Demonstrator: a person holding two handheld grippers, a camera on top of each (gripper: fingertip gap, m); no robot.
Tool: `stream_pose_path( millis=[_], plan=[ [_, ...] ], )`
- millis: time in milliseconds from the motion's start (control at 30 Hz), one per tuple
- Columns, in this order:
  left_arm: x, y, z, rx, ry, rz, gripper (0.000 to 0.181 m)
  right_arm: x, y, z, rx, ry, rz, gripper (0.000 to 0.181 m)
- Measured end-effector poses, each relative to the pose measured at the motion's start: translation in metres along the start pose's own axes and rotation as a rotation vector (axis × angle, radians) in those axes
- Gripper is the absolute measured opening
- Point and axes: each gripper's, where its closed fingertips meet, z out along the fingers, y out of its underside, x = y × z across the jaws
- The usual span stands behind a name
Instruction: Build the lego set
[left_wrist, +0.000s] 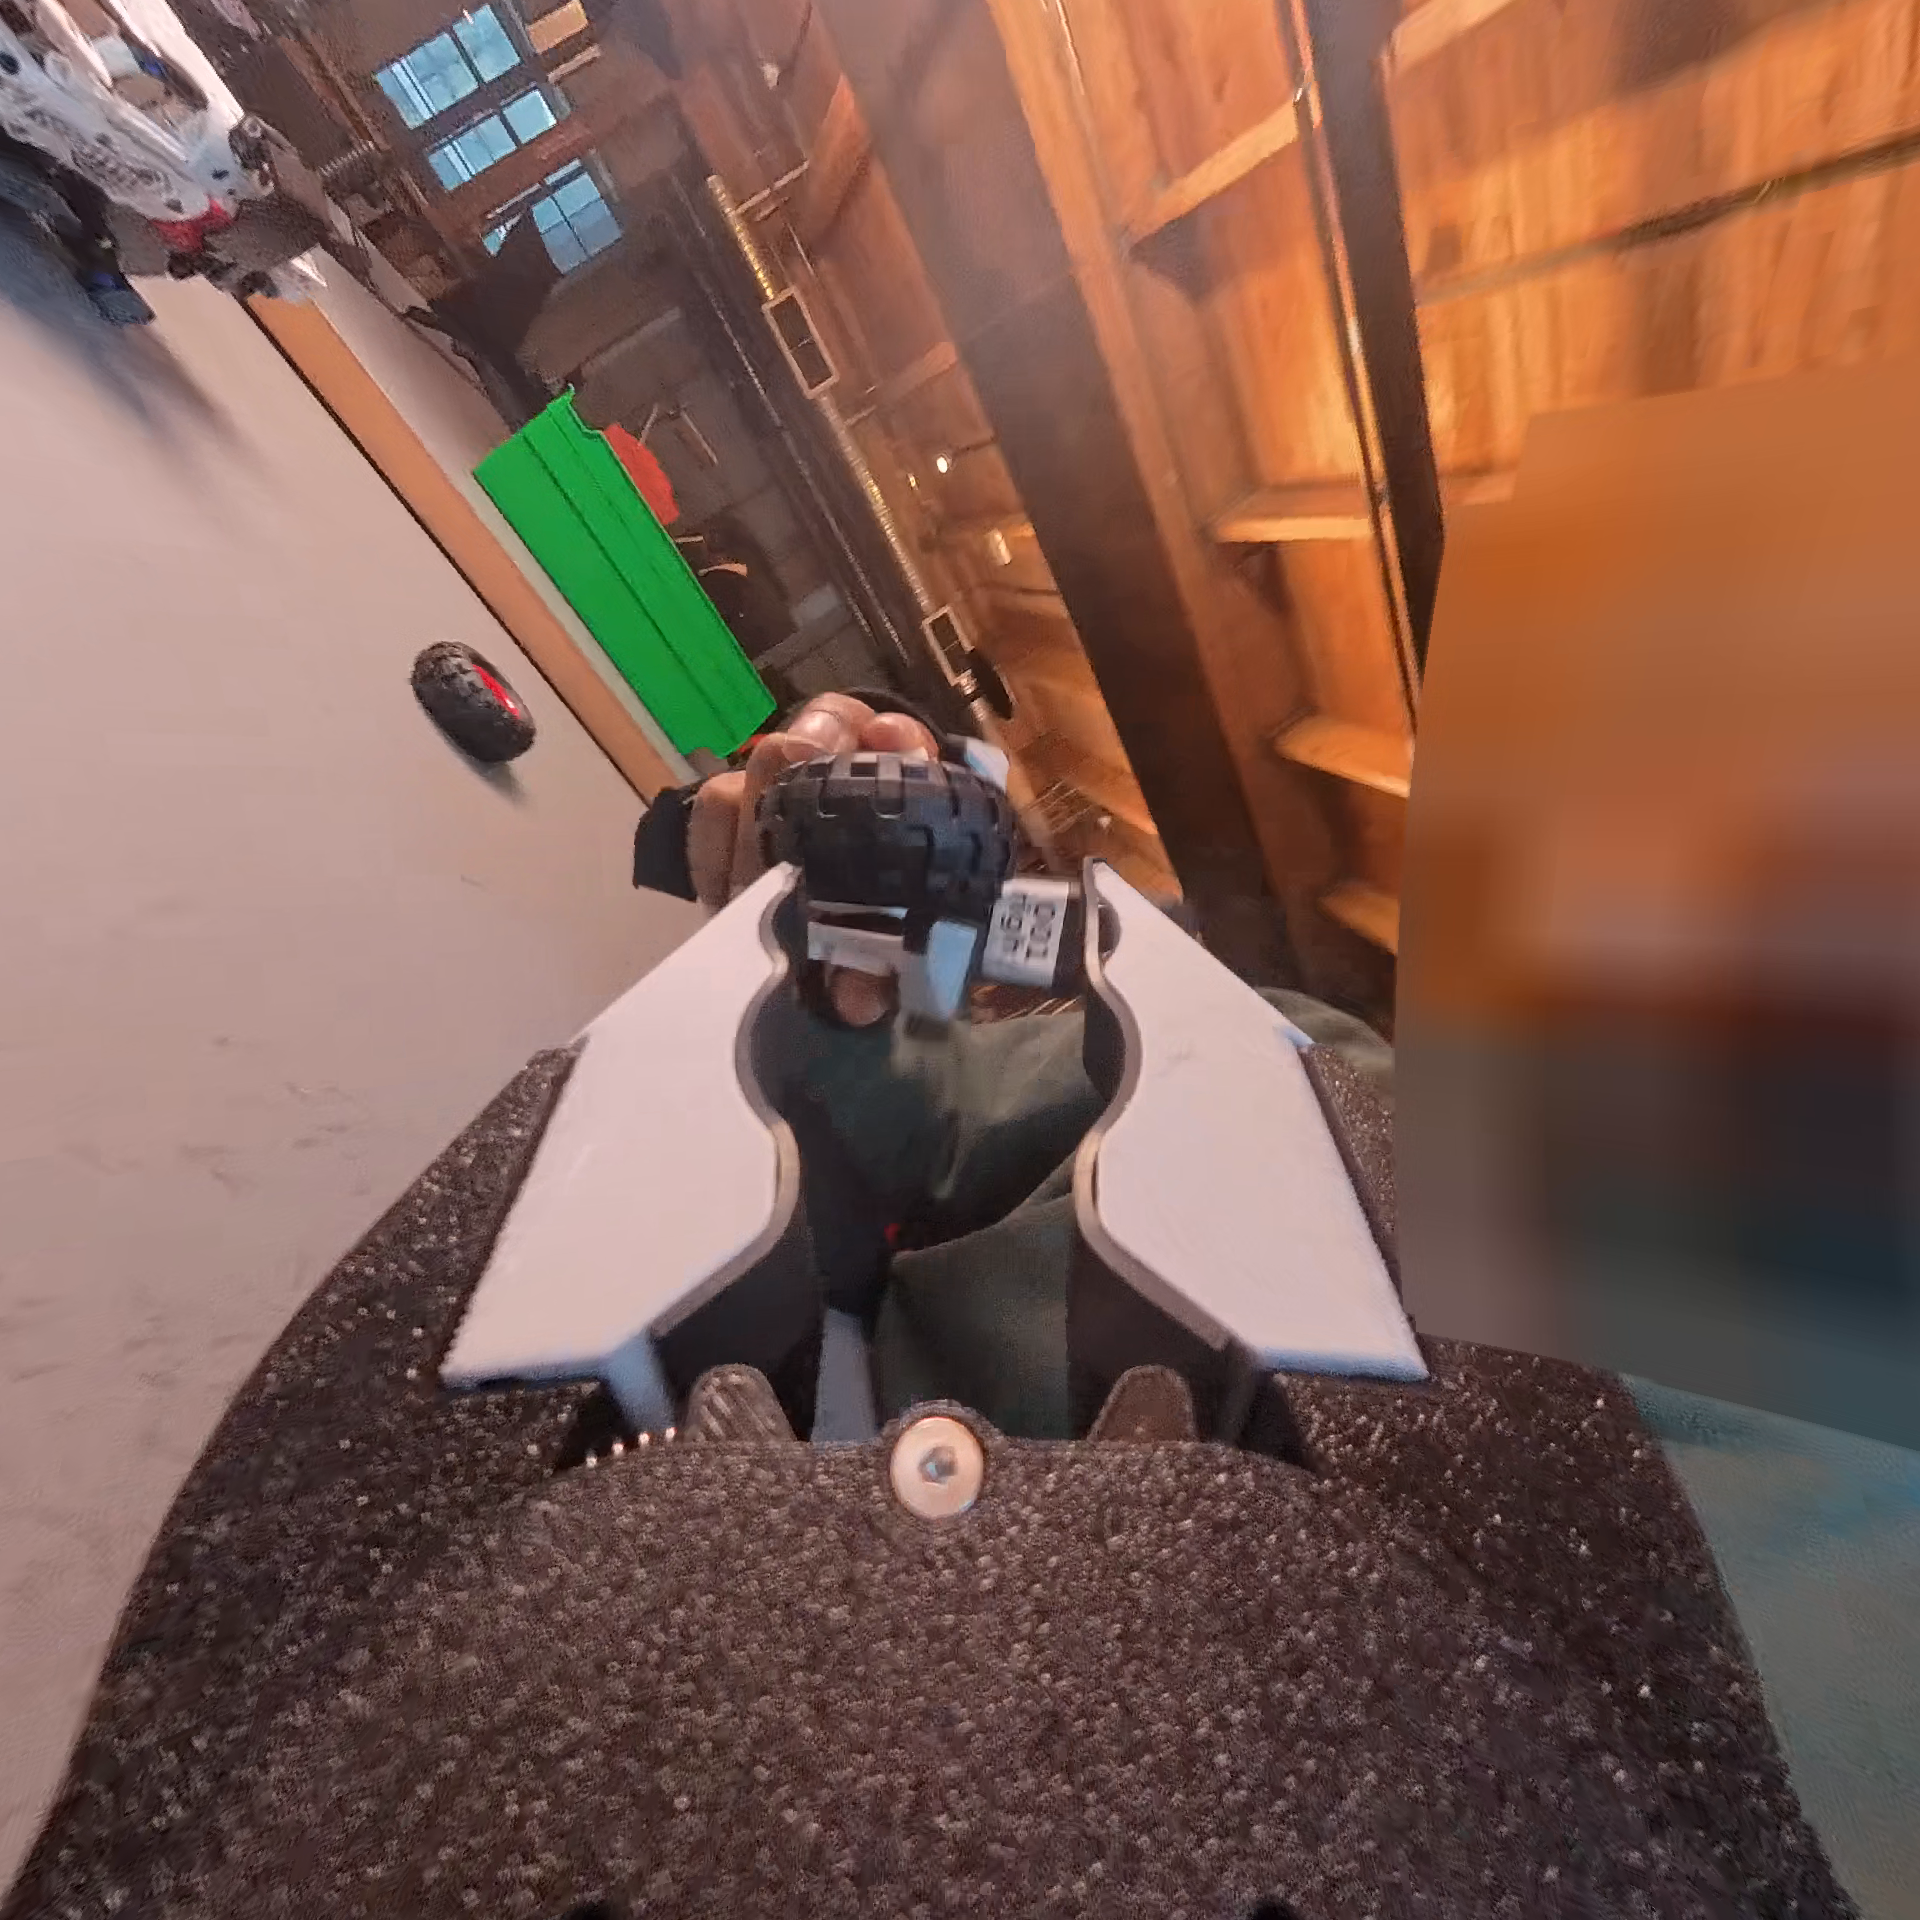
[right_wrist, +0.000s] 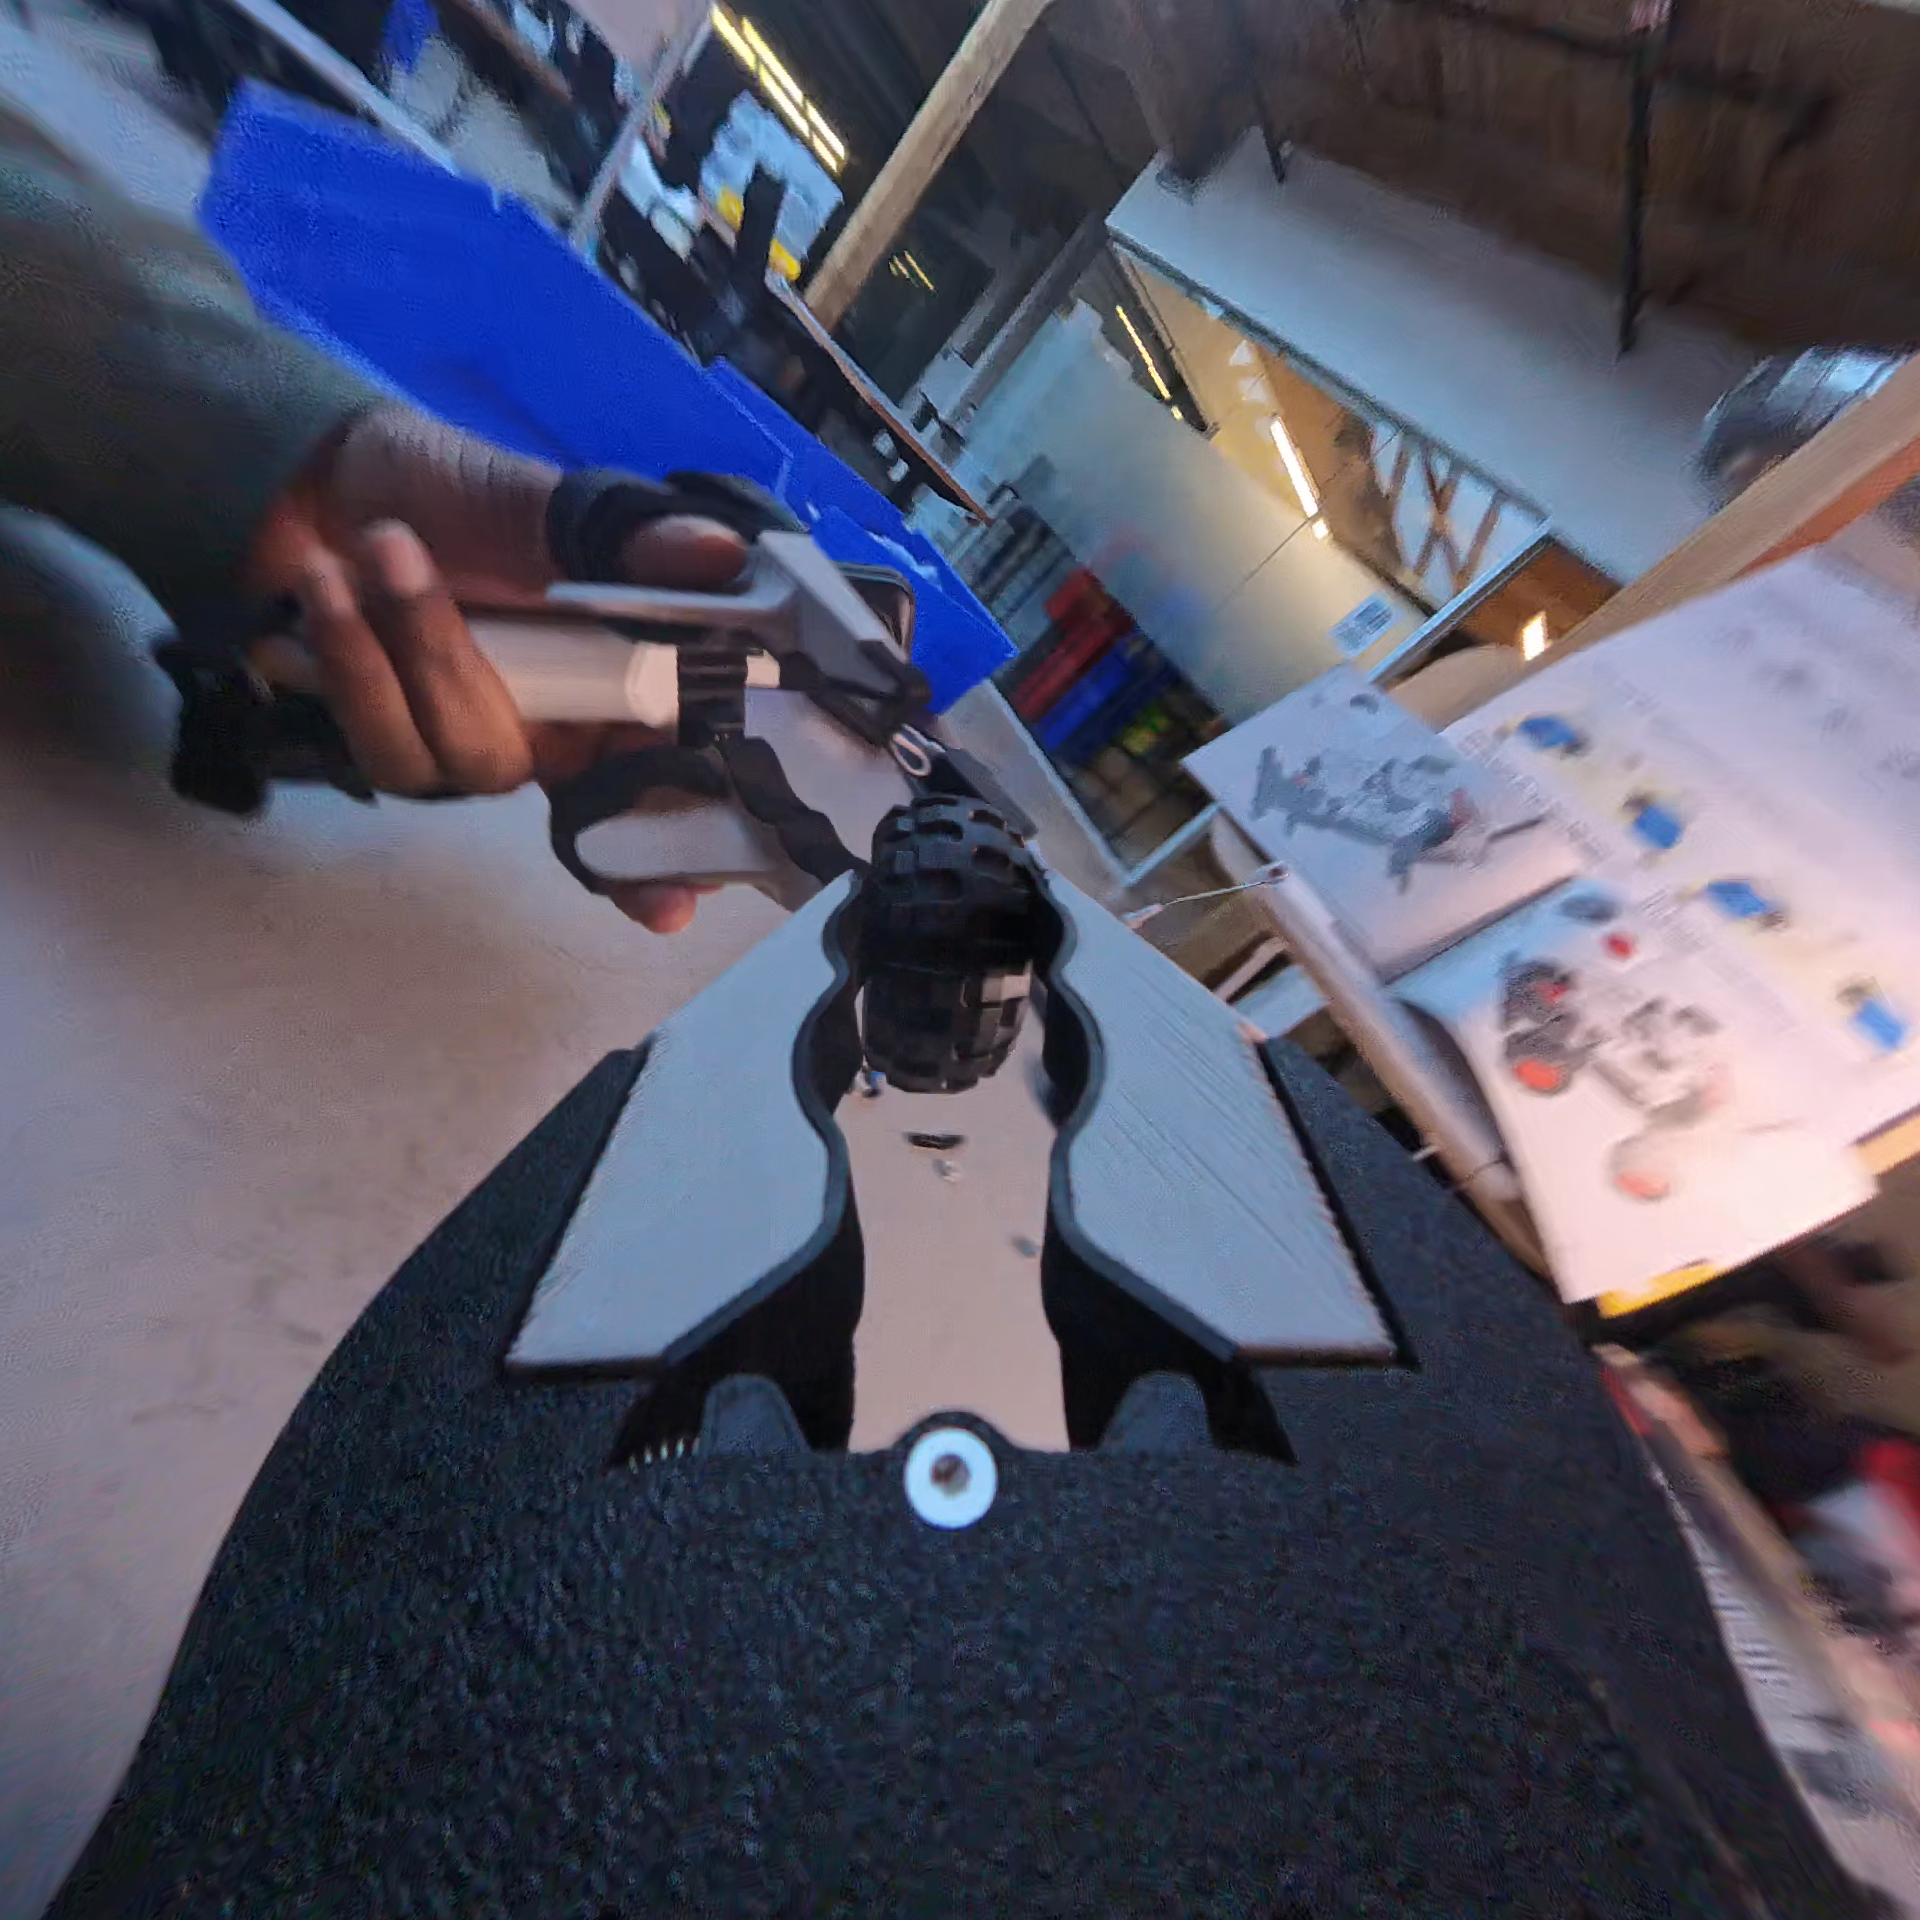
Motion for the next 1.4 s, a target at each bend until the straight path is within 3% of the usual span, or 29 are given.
stream_pose_path(
  millis=[67,133,233,333,433,567,633,700,733,800,867,933,1100,1167,1233,1300,1333,1367,1400],
  plan=[
    [-0.006,-0.001,-0.001,0.024,-0.002,-0.061,0.050,-0.011,-0.001,0.002,-0.025,0.048,-0.303,0.028],
    [-0.015,0.001,-0.001,0.020,-0.048,-0.083,0.048,-0.023,0.001,0.005,-0.043,0.061,-0.467,0.028],
    [-0.030,0.008,-0.002,-0.022,-0.147,-0.052,0.035,-0.041,0.005,0.010,-0.039,0.026,-0.554,0.029],
    [-0.034,0.008,-0.005,-0.032,-0.181,-0.008,0.031,-0.050,0.008,0.012,-0.050,-0.034,-0.492,0.030],
    [-0.033,0.004,-0.007,-0.034,-0.208,0.081,0.026,-0.049,0.008,0.010,-0.041,-0.102,-0.215,0.040],
    [-0.023,-0.004,-0.010,-0.018,-0.191,0.167,0.021,-0.023,0.006,0.005,-0.014,-0.198,0.433,0.057],
    [-0.020,-0.004,-0.009,-0.023,-0.194,0.206,0.019,-0.016,0.015,0.005,-0.034,-0.265,0.725,0.057],
    [-0.015,-0.007,-0.008,0.006,-0.185,0.246,0.000,-0.023,0.020,0.006,-0.067,-0.366,0.956,0.055],
    [-0.015,-0.006,-0.007,0.004,-0.194,0.263,0.000,-0.029,0.023,0.007,-0.093,-0.416,1.049,0.055],
    [-0.022,0.001,-0.004,-0.057,-0.263,0.329,0.000,-0.049,0.030,0.008,-0.184,-0.506,1.167,0.039],
    [-0.030,0.003,-0.006,-0.095,-0.326,0.368,0.000,-0.072,0.048,0.007,-0.318,-0.548,1.100,0.030],
    [-0.037,0.002,-0.014,-0.138,-0.395,0.413,0.000,-0.087,0.058,0.002,-0.398,-0.586,1.005,0.033],
    [-0.037,0.011,-0.022,-0.274,-0.436,0.476,0.020,-0.095,0.054,-0.008,-0.434,-0.652,0.827,0.045],
    [-0.038,0.013,-0.022,-0.287,-0.444,0.493,0.023,-0.092,0.037,-0.014,-0.372,-0.700,0.804,0.045],
    [-0.042,0.017,-0.021,-0.298,-0.449,0.481,0.024,-0.103,0.007,-0.038,-0.287,-0.876,0.735,0.051],
    [-0.046,0.020,-0.021,-0.308,-0.460,0.469,0.025,-0.131,-0.003,-0.074,-0.323,-1.050,0.573,0.070],
    [-0.047,0.021,-0.020,-0.310,-0.462,0.466,0.026,-0.148,0.005,-0.094,-0.412,-1.134,0.508,0.082],
    [-0.047,0.021,-0.020,-0.313,-0.463,0.467,0.026,-0.160,0.019,-0.109,-0.514,-1.179,0.455,0.083],
    [-0.047,0.022,-0.020,-0.317,-0.464,0.469,0.026,-0.166,0.038,-0.113,-0.608,-1.151,0.393,0.072]
  ],
)
